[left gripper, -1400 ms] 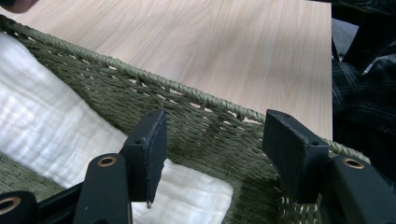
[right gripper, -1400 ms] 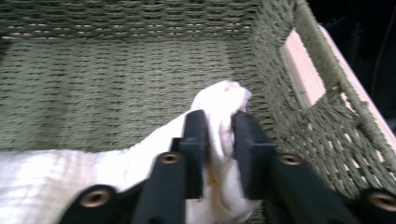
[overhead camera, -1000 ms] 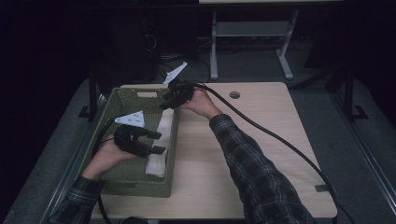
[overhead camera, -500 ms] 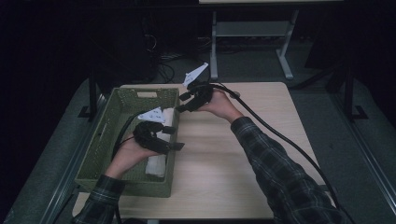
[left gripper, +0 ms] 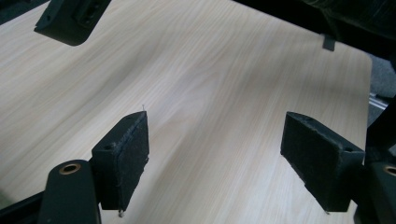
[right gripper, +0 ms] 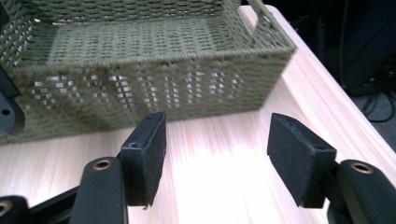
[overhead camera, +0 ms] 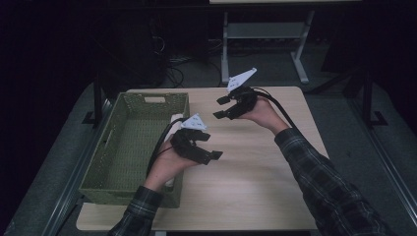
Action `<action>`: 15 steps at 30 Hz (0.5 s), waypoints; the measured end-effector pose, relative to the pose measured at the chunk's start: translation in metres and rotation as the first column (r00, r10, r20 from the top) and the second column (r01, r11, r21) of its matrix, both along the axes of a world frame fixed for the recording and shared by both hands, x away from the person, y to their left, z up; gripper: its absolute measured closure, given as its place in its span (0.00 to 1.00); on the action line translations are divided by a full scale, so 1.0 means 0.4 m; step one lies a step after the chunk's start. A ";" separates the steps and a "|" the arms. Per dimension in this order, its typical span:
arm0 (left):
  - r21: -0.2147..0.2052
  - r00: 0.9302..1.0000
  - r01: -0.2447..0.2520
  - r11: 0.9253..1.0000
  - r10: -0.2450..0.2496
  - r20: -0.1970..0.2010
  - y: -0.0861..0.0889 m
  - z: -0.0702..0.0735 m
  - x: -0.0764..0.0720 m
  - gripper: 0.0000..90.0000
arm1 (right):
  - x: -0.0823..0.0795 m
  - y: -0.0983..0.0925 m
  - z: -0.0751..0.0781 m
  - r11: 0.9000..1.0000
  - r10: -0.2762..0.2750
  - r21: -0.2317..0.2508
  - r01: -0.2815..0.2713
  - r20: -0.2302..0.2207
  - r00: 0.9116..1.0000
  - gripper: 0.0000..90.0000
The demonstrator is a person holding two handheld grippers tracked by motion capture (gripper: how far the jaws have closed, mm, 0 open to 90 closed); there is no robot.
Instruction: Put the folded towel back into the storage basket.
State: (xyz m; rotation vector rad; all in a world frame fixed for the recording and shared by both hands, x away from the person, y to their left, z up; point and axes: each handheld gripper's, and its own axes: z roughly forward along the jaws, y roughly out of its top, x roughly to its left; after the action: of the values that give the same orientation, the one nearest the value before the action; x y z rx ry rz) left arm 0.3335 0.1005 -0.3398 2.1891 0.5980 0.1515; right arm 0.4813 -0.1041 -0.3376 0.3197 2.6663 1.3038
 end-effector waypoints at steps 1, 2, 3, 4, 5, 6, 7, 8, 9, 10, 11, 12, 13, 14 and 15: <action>0.002 1.000 0.001 1.000 -0.001 0.001 -0.011 -0.002 -0.001 0.25 | -0.002 -0.014 -0.001 1.000 -0.005 0.001 0.005 -0.001 1.000 0.41; -0.002 1.000 -0.003 1.000 0.003 0.001 -0.022 -0.006 -0.003 0.25 | -0.006 -0.027 -0.002 1.000 -0.015 0.006 0.015 -0.006 1.000 0.40; 0.002 1.000 -0.001 1.000 0.001 0.004 -0.030 -0.009 -0.003 0.25 | -0.010 -0.040 -0.004 1.000 -0.025 0.008 0.025 -0.011 1.000 0.40; 0.007 1.000 0.002 1.000 -0.002 0.007 -0.038 -0.012 -0.004 0.24 | -0.012 -0.053 -0.006 0.999 -0.034 0.011 0.034 -0.011 0.999 0.40; 0.013 1.000 0.005 1.000 -0.006 0.009 -0.045 -0.015 -0.004 0.24 | -0.015 -0.066 -0.008 0.999 -0.041 0.011 0.041 -0.008 0.999 0.39; 0.015 1.000 0.008 1.000 -0.008 0.014 -0.052 -0.018 -0.006 0.24 | -0.017 -0.078 -0.010 0.999 -0.047 0.012 0.047 -0.009 0.999 0.38; 0.014 1.000 0.009 1.000 -0.009 0.023 -0.057 -0.021 -0.007 0.24 | -0.021 -0.090 -0.013 0.998 -0.056 0.012 0.056 -0.007 0.998 0.38; 0.009 1.000 0.007 1.000 -0.007 0.028 -0.064 -0.025 -0.009 0.24 | -0.025 -0.102 -0.016 0.998 -0.066 0.015 0.066 -0.006 0.998 0.37; 0.008 1.000 0.005 1.000 -0.005 0.027 -0.069 -0.028 -0.011 0.24 | -0.029 -0.114 -0.019 0.997 -0.078 0.018 0.078 -0.008 0.997 0.36; 0.011 0.999 0.008 1.000 -0.009 0.031 -0.074 -0.031 -0.011 0.24 | -0.035 -0.137 -0.028 0.995 -0.095 0.017 0.095 -0.012 0.995 0.35; 0.017 1.000 0.009 1.000 -0.009 0.027 -0.086 -0.039 -0.016 0.24 | -0.038 -0.145 -0.032 0.994 -0.107 0.015 0.107 -0.014 0.994 0.34; 0.017 1.000 0.009 1.000 -0.009 0.027 -0.086 -0.039 -0.016 0.24 | -0.038 -0.145 -0.032 0.994 -0.107 0.015 0.107 -0.014 0.994 0.34; 0.030 0.999 0.010 1.000 -0.011 0.032 -0.097 -0.046 -0.020 0.24 | -0.046 -0.167 -0.044 0.991 -0.133 0.012 0.133 -0.020 0.991 0.32; 0.030 0.999 0.010 1.000 -0.011 0.032 -0.097 -0.046 -0.020 0.24 | -0.046 -0.167 -0.044 0.991 -0.133 0.012 0.133 -0.020 0.991 0.32; 0.030 0.999 0.009 1.000 -0.010 0.033 -0.102 -0.051 -0.023 0.24 | -0.050 -0.177 -0.050 0.990 -0.143 0.012 0.143 -0.021 0.989 0.32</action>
State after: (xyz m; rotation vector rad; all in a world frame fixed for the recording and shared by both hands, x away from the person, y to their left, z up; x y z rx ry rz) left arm 0.3244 0.0598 -0.3603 2.2135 0.5699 0.1930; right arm 0.4612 -0.1747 -0.3576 0.5184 2.5971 1.2819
